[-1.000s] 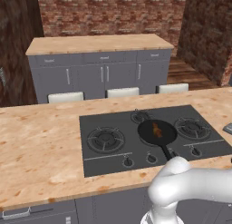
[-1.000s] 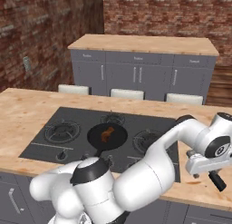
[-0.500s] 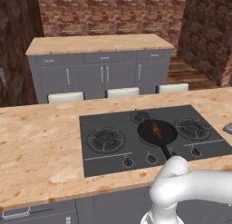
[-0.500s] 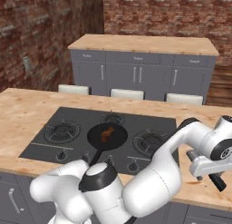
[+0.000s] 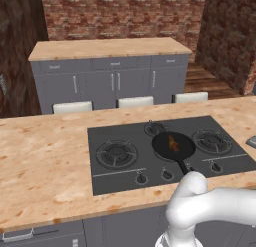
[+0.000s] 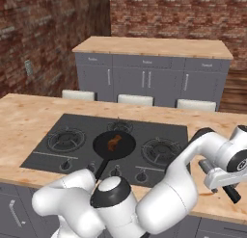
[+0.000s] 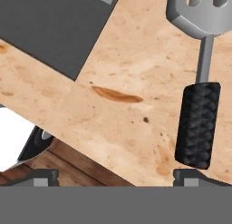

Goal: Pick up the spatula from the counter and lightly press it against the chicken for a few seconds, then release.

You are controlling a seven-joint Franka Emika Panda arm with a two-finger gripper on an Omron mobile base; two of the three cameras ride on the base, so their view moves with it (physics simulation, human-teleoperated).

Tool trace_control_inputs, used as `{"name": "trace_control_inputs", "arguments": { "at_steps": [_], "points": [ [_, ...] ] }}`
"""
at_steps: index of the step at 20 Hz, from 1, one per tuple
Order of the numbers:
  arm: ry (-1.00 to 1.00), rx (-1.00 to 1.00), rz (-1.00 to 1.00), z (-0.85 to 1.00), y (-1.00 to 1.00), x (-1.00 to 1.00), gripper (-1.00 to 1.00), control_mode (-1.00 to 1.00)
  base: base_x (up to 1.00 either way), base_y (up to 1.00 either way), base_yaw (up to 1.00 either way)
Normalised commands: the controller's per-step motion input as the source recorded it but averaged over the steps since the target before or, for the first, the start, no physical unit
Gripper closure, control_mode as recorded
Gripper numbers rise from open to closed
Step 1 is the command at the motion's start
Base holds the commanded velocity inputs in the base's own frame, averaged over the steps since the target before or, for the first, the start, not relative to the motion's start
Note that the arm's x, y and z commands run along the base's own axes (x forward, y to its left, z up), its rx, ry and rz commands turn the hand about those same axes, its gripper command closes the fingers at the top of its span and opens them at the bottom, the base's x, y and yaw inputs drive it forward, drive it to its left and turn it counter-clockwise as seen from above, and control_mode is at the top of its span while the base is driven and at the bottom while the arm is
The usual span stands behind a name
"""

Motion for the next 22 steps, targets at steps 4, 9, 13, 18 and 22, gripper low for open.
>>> {"name": "trace_control_inputs", "arguments": {
  "at_steps": [4, 9, 13, 18, 22],
  "points": [
    [0.0, 0.01, 0.04, -0.09, -0.07, 0.12, -1.0, -1.0, 0.0, 0.0, 0.0],
    [0.01, 0.01, 0.03, -0.11, -0.1, 0.13, -1.0, -1.0, 0.0, 0.0, 0.0],
    [0.03, 0.02, 0.03, -0.15, -0.14, 0.15, -1.0, -1.0, 0.0, 0.0, 0.0],
    [0.04, 0.02, 0.03, -0.15, -0.14, 0.18, -1.0, -1.0, 0.0, 0.0, 0.0],
    [0.03, 0.02, 0.03, -0.13, -0.15, 0.16, -1.0, -1.0, 0.0, 0.0, 0.0]
  ]
}}
